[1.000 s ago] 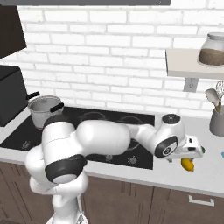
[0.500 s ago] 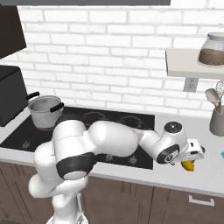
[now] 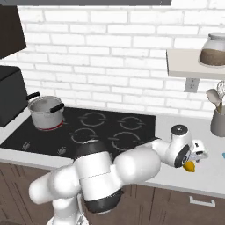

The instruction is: Put the broccoli and lemon in the pot. Retrieve the spatula and lightly stir the vegetables in the pot.

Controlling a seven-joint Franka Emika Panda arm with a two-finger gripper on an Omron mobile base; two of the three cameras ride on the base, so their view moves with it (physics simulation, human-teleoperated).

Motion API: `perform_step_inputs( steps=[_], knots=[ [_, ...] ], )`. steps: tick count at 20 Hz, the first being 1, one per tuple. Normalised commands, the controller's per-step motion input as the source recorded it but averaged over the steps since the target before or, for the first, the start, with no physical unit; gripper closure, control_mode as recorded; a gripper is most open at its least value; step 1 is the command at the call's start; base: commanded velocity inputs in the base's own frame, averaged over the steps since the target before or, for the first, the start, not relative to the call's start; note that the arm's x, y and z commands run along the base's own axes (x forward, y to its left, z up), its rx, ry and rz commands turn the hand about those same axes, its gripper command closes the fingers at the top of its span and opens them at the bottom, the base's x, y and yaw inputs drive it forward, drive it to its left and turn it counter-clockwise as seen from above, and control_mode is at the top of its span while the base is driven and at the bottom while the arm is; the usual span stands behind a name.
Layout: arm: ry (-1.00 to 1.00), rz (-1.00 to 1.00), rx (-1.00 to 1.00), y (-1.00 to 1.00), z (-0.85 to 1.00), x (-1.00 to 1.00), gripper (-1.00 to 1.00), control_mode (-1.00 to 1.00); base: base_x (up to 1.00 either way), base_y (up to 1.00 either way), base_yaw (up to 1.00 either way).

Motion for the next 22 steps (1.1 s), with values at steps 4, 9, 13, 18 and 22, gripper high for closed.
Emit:
perform_step_inputs(
  steps=[4, 9, 13, 18, 22],
  knots=[
    [0.05, 0.04, 0.07, -0.31, -0.05, 0.08, -1.00, -1.00, 0.00, 0.00, 0.00],
    [0.12, 0.03, 0.19, -0.05, -0.25, 0.00, -1.00, -1.00, 0.00, 0.00, 0.00],
    [0.07, 0.05, 0.17, 0.00, -0.28, 0.00, -1.00, -1.00, 0.00, 0.00, 0.00],
    [0.02, 0.04, 0.07, 0.00, -0.11, 0.00, 1.00, -1.00, 0.00, 0.00, 0.00],
    [0.00, 0.01, 0.01, 0.07, 0.00, -0.11, 1.00, -1.00, 0.00, 0.00, 0.00]
  ],
)
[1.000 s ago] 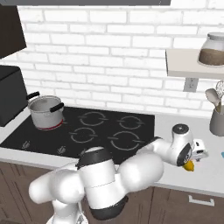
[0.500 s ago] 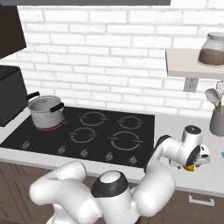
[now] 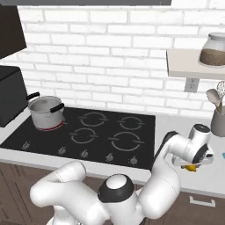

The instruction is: Put the broccoli and lemon in the pot. Retrieve the spatula and lightly stir the vegetables in the pot.

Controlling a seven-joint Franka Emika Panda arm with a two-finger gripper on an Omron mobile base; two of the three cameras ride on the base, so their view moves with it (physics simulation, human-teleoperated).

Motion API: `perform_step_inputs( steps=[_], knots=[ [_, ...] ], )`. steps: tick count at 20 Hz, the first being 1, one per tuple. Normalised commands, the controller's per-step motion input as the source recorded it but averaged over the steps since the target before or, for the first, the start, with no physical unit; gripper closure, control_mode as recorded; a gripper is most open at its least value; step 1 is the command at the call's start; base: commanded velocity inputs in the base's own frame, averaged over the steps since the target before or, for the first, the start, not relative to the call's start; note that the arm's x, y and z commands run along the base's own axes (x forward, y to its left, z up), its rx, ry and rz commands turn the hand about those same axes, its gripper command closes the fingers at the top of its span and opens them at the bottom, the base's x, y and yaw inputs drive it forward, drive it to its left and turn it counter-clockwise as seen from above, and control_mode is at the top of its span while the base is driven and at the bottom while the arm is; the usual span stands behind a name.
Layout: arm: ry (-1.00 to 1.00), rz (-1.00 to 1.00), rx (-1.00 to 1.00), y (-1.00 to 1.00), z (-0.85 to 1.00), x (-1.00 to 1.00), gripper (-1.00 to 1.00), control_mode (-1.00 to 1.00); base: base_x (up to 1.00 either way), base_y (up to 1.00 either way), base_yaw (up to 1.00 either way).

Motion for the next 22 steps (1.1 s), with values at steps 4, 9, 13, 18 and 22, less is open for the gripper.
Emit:
perform_step_inputs(
  steps=[4, 9, 13, 18, 22],
  knots=[
    [-0.05, 0.00, 0.00, 0.47, 0.34, -0.46, 1.00, -1.00, 0.00, 0.00, 0.00],
    [-0.15, 0.00, -0.07, 0.95, 0.87, -0.61, 1.00, -1.00, 0.00, 0.00, 0.00],
    [-0.10, 0.00, -0.14, 1.00, 0.91, -0.33, 1.00, -1.00, 0.00, 0.00, 0.00],
    [-0.01, 0.00, -0.19, 1.00, 0.72, -0.07, 1.00, -1.00, 0.00, 0.00, 0.00],
    [0.00, 0.00, -0.14, 1.00, 0.69, 0.00, 1.00, -1.00, 0.00, 0.00, 0.00]
  ],
)
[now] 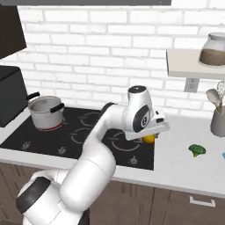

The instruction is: Put the broccoli and lemon in the pot. Retrieve the spatula and lightly stir the vegetables in the pot.

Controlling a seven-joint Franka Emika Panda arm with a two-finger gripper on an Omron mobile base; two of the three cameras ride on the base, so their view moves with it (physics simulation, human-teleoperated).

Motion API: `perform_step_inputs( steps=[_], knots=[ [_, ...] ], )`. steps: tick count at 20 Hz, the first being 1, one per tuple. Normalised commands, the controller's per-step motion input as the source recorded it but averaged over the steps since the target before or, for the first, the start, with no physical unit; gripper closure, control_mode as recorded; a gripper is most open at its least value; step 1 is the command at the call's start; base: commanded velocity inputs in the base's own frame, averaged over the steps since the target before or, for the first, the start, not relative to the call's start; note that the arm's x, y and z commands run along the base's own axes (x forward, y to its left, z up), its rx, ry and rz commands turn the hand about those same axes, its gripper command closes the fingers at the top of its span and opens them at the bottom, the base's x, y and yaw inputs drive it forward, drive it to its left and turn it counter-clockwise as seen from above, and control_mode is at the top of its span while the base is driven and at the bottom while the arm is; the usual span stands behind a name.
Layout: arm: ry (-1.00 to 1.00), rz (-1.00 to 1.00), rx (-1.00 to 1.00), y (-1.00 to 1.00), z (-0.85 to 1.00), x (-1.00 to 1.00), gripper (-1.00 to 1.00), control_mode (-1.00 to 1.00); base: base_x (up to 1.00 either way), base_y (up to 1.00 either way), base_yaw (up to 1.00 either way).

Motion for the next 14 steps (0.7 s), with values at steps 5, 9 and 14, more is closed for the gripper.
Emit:
perform_step_inputs(
  steps=[5, 9, 14],
  knots=[
    [0.05, 0.00, -0.01, 1.00, 0.68, 0.00, 1.00, -1.00, 0.00, 0.00, 0.00],
    [0.07, 0.00, 0.00, 1.00, 0.61, 0.00, 1.00, -1.00, 0.00, 0.00, 0.00],
    [0.11, 0.03, 0.01, 1.00, 0.32, 0.00, 1.00, -1.00, 0.00, 0.00, 0.00]
  ],
)
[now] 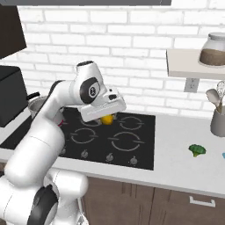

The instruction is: Put the broccoli and lemon in the pot. Retrieve the spatula and lightly stir the vegetables in the pot.

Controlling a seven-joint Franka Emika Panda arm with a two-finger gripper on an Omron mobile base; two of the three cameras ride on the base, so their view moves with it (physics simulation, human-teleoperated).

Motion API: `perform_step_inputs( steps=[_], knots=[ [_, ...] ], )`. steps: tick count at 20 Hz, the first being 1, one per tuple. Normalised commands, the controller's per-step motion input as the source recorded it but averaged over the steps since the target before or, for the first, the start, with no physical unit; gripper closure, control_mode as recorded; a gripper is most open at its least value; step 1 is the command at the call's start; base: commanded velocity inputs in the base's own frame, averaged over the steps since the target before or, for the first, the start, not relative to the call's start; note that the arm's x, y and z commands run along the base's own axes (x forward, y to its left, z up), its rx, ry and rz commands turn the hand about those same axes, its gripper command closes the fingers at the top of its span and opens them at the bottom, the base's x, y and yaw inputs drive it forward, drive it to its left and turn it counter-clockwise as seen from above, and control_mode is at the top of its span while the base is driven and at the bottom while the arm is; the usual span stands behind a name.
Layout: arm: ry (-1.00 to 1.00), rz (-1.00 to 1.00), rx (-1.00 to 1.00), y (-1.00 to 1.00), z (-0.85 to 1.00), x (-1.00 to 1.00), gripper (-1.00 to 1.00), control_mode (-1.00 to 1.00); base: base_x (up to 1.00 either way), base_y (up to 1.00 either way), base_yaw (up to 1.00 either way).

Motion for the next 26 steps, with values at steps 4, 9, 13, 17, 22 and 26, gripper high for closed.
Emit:
perform_step_inputs(
  steps=[4, 9, 13, 17, 22, 26],
  knots=[
    [0.10, 0.10, 0.04, 1.00, 0.14, -0.04, 1.00, -1.00, 0.00, 0.00, 0.00],
    [0.03, 0.11, 0.05, 1.00, 0.01, -0.01, 1.00, -1.00, 0.00, 0.00, 0.00],
    [0.00, 0.11, 0.03, 1.00, 0.00, 0.00, 1.00, -1.00, 0.00, 0.00, 0.00],
    [0.00, 0.09, 0.03, 1.00, 0.00, 0.00, 1.00, -1.00, 0.00, 0.00, 0.00],
    [0.00, 0.10, 0.09, 1.00, 0.00, 0.02, 1.00, -1.00, 0.00, 0.00, 0.00],
    [-0.01, 0.10, 0.12, 1.00, 0.00, 0.05, 1.00, -1.00, 0.00, 0.00, 0.00]
  ],
)
